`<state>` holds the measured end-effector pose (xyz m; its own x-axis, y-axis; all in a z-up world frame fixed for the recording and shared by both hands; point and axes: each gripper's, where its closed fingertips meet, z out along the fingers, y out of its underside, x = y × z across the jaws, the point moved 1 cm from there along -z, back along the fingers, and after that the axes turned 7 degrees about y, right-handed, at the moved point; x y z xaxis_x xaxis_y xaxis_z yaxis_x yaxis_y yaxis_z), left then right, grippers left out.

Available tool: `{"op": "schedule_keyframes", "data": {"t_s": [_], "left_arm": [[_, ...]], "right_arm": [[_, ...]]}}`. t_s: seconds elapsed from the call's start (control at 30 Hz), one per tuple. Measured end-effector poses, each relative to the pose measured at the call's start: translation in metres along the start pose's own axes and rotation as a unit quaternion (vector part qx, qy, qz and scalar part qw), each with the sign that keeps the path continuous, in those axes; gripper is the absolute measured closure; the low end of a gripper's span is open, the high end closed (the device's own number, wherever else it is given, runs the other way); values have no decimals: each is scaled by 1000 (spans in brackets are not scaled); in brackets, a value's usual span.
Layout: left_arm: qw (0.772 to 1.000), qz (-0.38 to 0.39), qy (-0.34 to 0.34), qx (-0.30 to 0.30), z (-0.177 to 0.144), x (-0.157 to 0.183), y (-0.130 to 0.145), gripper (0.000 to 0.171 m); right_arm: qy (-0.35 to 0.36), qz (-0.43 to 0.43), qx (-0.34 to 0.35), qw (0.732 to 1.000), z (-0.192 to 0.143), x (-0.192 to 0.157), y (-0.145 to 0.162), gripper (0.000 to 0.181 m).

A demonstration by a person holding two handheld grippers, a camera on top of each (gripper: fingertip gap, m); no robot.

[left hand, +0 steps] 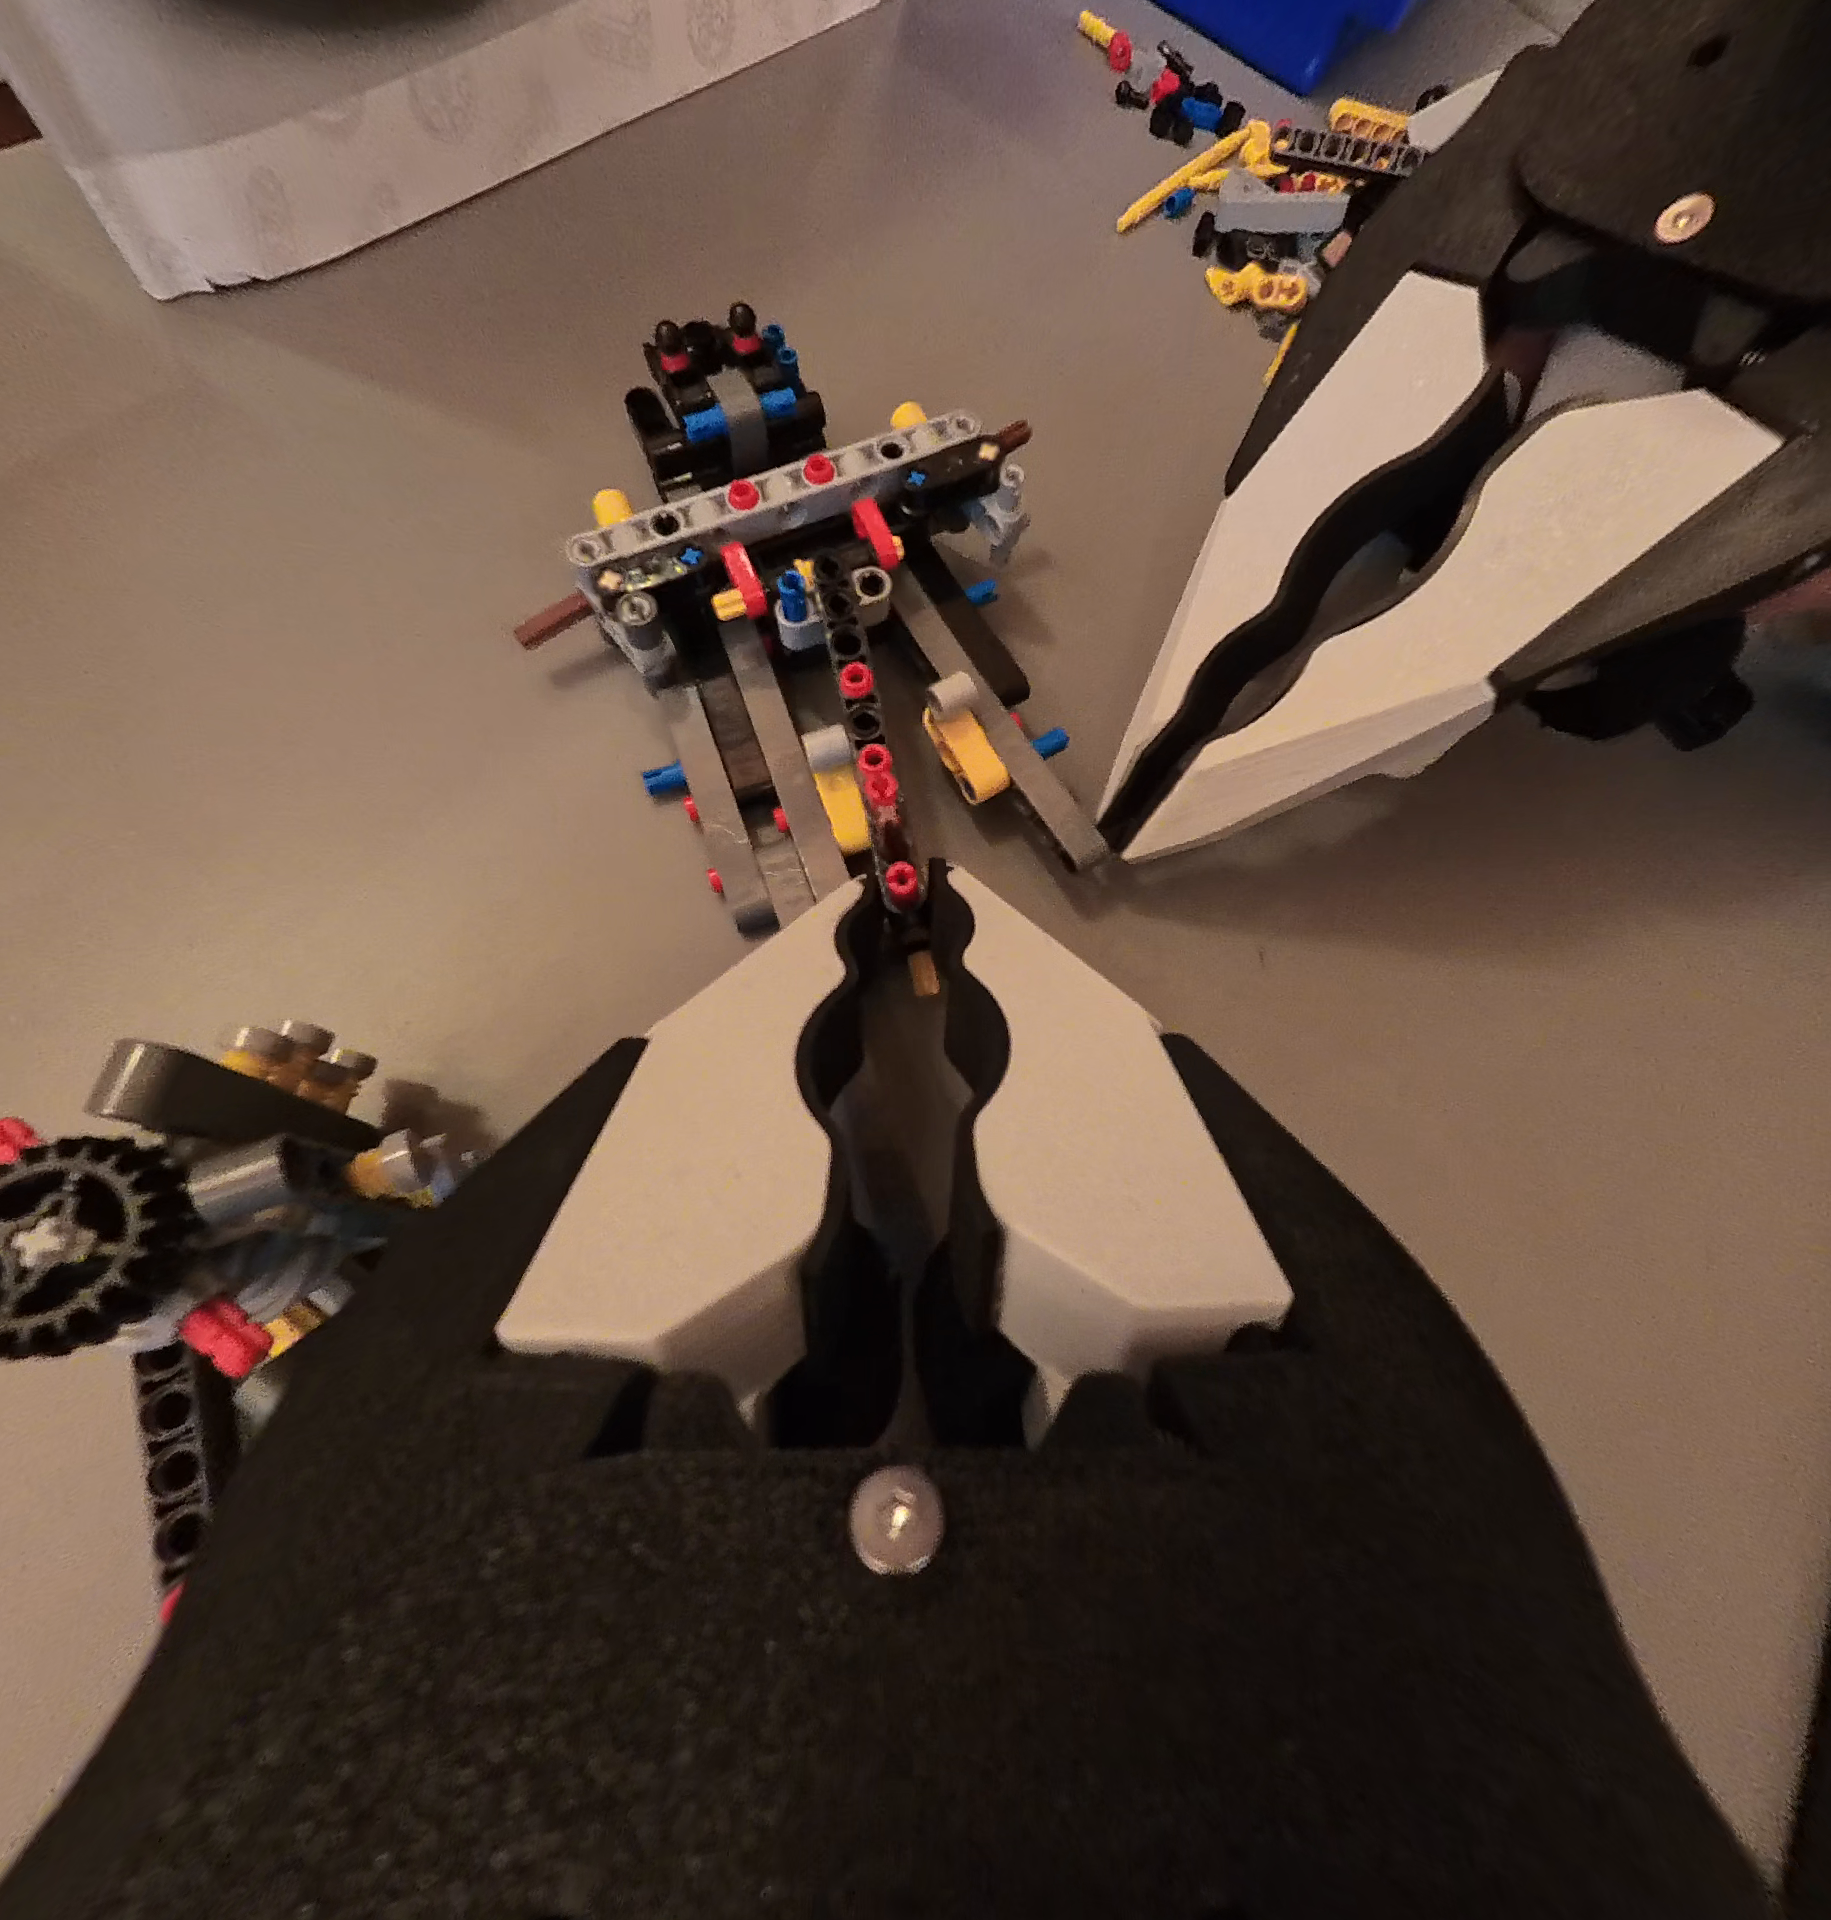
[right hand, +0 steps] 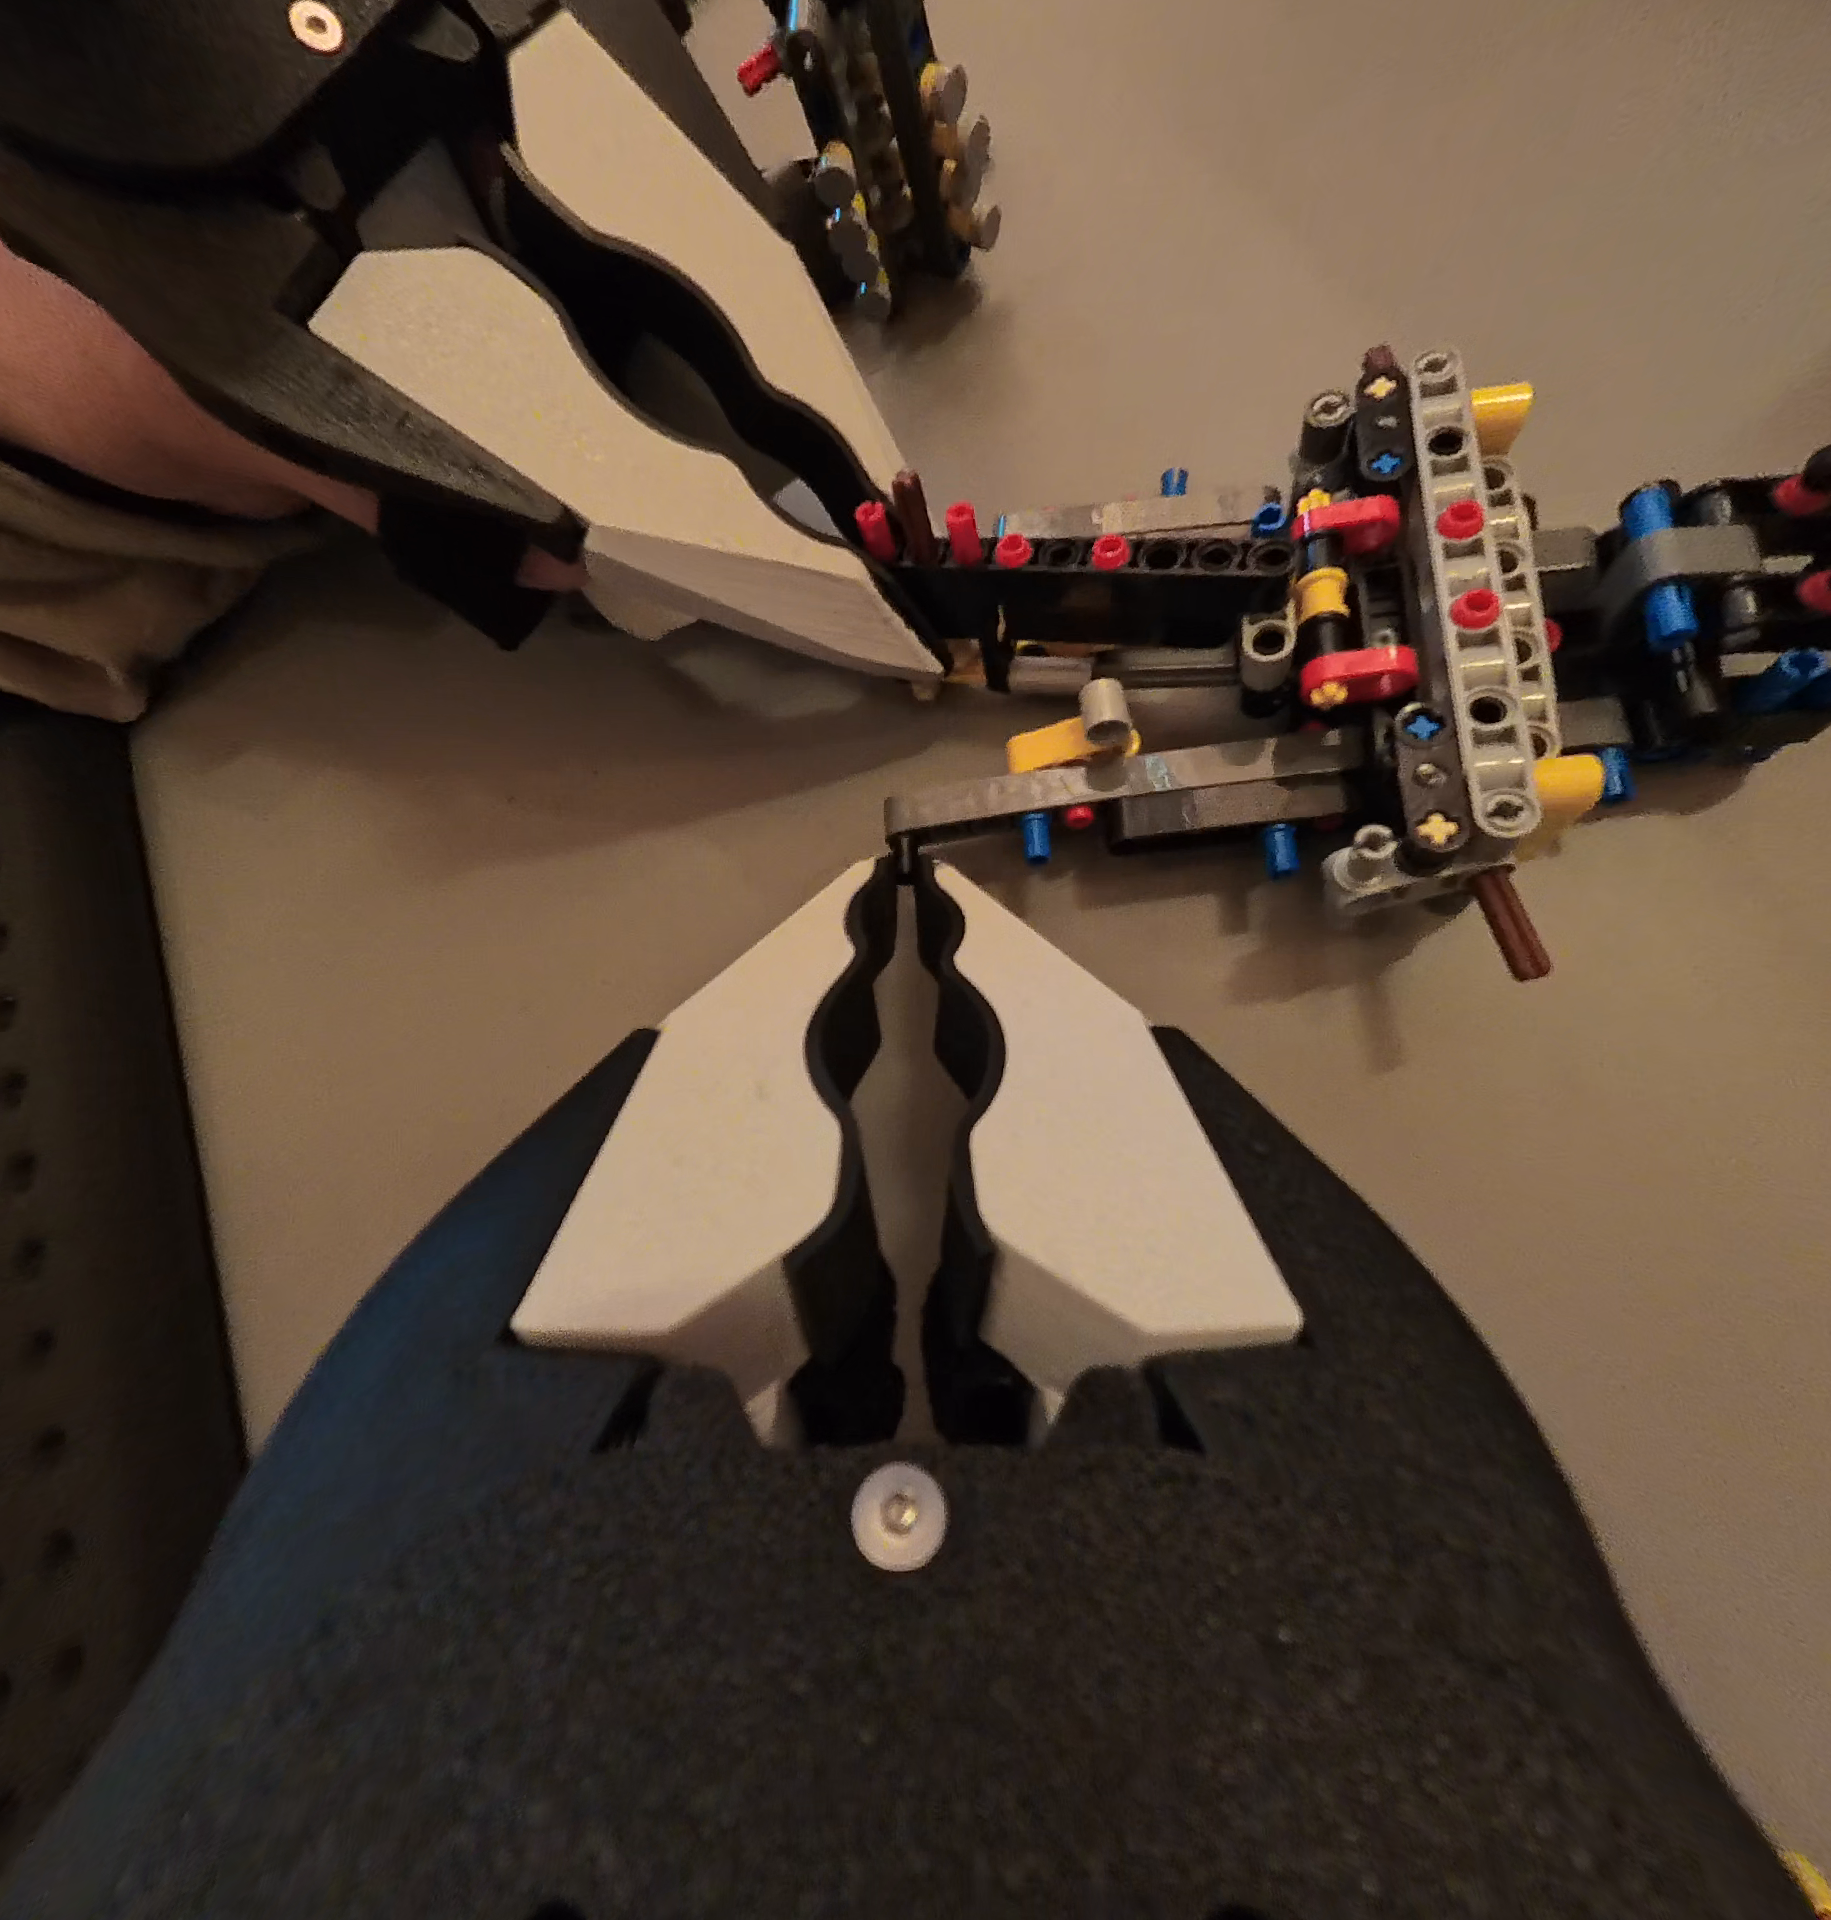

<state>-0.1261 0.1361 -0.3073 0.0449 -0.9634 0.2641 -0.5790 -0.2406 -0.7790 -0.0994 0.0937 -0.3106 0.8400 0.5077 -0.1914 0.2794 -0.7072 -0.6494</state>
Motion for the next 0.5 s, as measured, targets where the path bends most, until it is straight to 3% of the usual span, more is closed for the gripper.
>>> {"op": "schedule_keyframes", "data": {"t_s": [0.13,0.2,0.3,0.33,0.4,0.5], "left_arm": [[1000,30,6,-2,4,6,-1,162],[999,32,-5,-1,1,8,-5,161],[997,13,-45,58,-28,8,-28,144],[995,-19,-47,90,-38,9,-36,144],[980,-130,24,150,-46,27,-46,153],[918,-308,156,197,-35,49,-48,156]], "right_arm": [[-28,-5,-8,1000,5,-3,4,179],[-9,-37,2,999,4,-2,0,179],[11,-31,37,999,-8,8,-12,179],[17,-26,56,998,-13,13,-17,179],[25,-11,88,996,-20,18,-26,178],[27,29,122,992,-22,20,-38,178]]}}
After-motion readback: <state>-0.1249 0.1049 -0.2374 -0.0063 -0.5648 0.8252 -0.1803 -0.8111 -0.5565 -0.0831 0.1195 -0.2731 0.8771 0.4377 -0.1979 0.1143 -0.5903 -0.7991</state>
